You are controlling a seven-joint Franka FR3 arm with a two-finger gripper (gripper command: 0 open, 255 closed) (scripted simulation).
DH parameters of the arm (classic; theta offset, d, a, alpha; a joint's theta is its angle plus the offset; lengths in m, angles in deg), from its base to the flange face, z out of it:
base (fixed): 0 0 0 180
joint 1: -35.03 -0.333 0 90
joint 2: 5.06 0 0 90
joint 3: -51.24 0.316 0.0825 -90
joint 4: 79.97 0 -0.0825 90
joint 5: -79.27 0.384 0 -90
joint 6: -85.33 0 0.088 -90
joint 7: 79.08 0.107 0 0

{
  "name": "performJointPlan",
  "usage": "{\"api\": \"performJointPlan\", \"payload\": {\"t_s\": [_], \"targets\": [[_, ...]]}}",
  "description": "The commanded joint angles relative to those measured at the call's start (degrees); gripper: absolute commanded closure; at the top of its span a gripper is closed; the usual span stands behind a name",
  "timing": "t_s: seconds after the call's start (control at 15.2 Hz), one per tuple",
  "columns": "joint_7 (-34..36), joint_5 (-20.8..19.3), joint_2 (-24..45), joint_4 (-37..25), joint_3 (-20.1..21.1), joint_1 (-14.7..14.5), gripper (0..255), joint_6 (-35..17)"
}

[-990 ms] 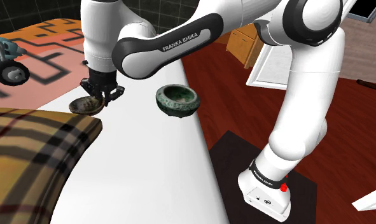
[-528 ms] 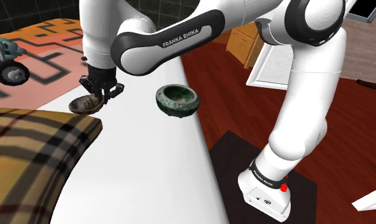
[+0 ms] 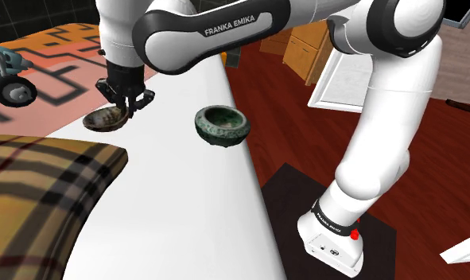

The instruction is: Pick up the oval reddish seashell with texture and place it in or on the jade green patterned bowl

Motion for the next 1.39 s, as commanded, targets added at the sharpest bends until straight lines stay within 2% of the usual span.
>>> {"api": "performJointPlan", "payload": {"t_s": [0.0,0.66,1.32], "targets": [[-0.6,0.7,-0.5,-1.0,0.3,0.2,255,1.3],[-3.3,3.4,-2.2,-6.8,1.5,0.4,255,7.8],[-5.0,4.3,-2.4,-14.3,2.1,-0.6,255,15.2]]}}
